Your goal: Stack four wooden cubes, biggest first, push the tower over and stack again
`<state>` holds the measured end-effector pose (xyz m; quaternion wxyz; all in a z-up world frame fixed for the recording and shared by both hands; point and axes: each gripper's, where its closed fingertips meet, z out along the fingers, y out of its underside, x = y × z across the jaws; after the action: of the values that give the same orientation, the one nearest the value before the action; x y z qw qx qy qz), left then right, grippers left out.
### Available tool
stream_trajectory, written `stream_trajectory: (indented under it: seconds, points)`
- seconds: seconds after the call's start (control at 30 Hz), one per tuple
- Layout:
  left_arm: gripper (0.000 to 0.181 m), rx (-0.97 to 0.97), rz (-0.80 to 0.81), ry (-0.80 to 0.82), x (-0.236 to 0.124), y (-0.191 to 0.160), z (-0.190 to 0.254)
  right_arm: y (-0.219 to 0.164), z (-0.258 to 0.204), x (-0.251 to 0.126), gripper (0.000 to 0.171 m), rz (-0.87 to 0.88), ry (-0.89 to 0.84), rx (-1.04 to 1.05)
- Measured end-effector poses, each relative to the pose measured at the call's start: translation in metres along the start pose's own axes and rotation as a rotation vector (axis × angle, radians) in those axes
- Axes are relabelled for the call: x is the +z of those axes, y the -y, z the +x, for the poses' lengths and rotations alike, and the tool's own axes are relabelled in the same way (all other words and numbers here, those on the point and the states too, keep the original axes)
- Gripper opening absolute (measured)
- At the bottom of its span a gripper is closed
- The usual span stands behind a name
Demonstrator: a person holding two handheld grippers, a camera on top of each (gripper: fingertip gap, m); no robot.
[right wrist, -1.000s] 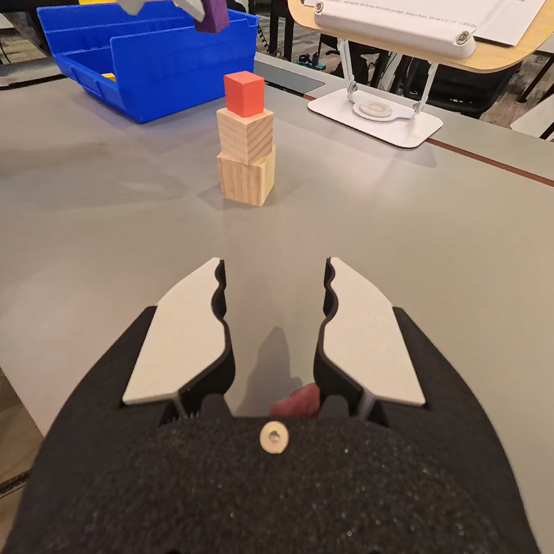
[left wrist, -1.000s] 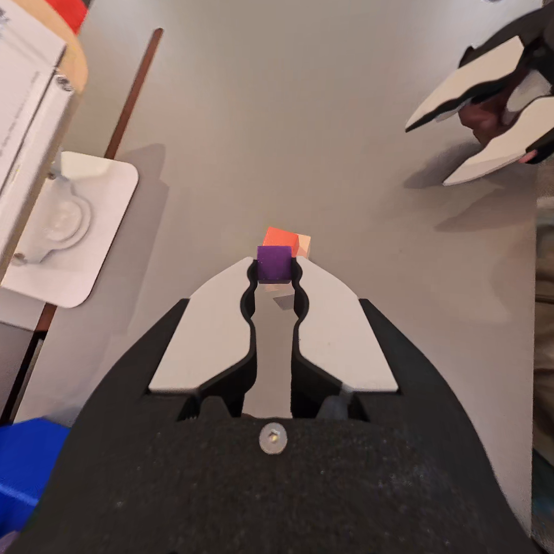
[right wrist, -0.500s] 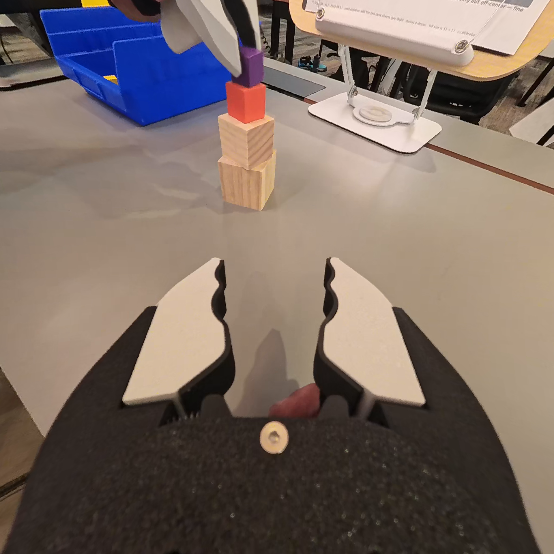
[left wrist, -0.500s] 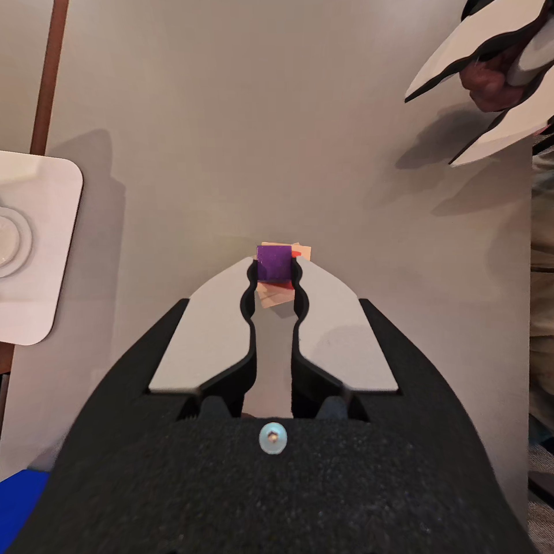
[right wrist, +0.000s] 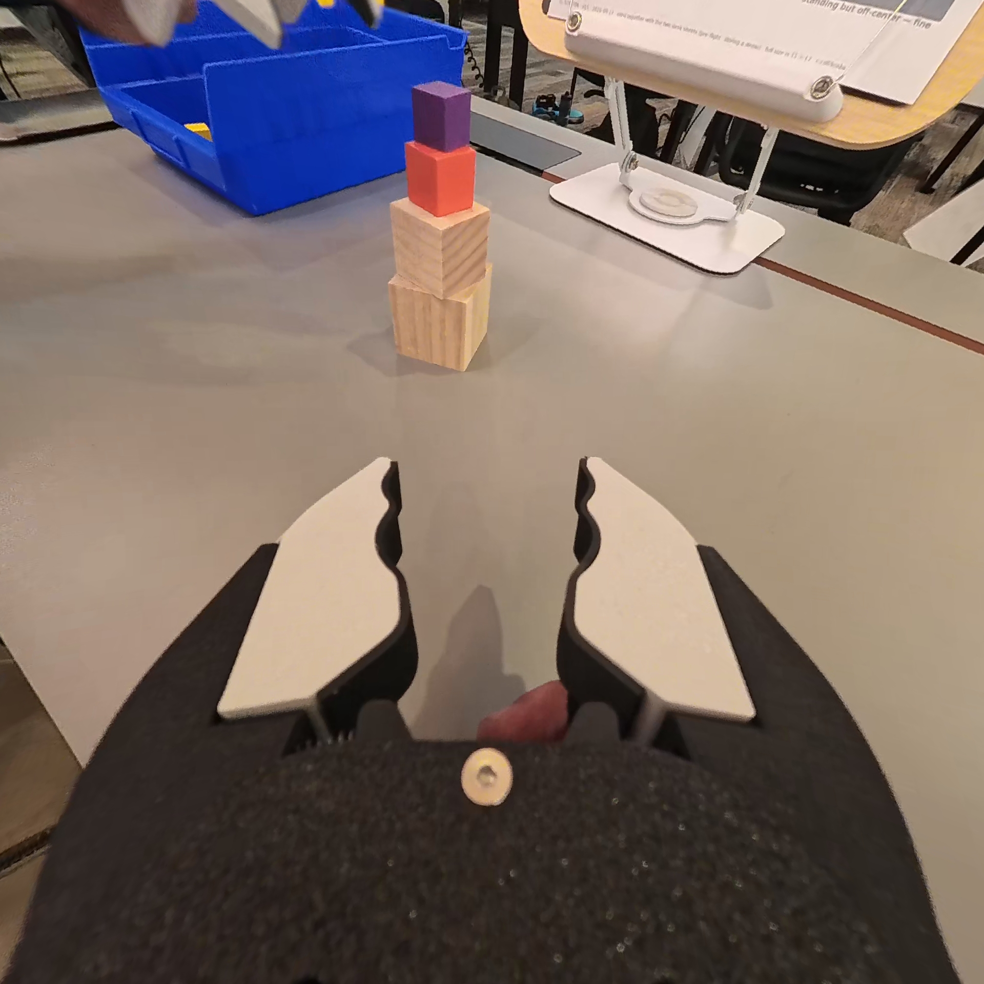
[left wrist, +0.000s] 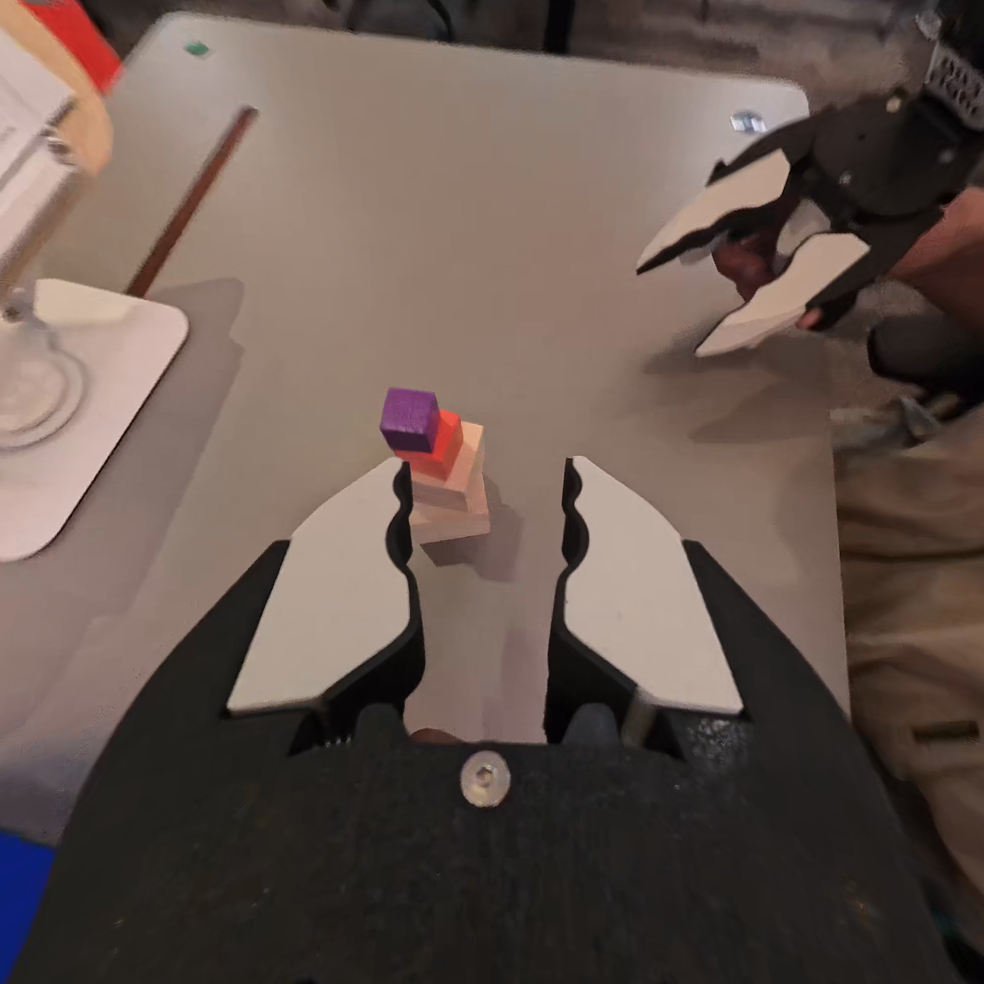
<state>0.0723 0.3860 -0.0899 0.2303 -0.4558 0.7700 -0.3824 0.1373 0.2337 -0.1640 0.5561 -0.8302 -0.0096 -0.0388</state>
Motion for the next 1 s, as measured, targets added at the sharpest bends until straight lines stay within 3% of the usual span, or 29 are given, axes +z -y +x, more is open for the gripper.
stream_trajectory:
  seconds: [0.17,0.3,0.4,0.8,1.0]
  points:
    - [0.052,-0.239,0.154,0.432,-0.020,-0.063,0.004,0.001,0.005,0.003,0.062,-0.014,0.004,-0.015]
    - [0.057,-0.479,0.314,0.535,-0.028,-0.102,0.030,0.005,0.001,0.013,0.059,-0.038,0.074,-0.031]
    - [0.064,-0.493,0.304,0.628,-0.037,-0.118,0.035,0.009,-0.001,0.022,0.055,-0.076,0.145,-0.037]
    - [0.055,-0.479,0.235,0.604,-0.029,-0.131,0.043,0.008,-0.006,0.037,0.052,-0.155,0.200,-0.099]
    - [0.053,-0.482,0.222,0.594,-0.026,-0.132,0.044,0.012,-0.011,0.039,0.033,-0.166,0.247,-0.154]
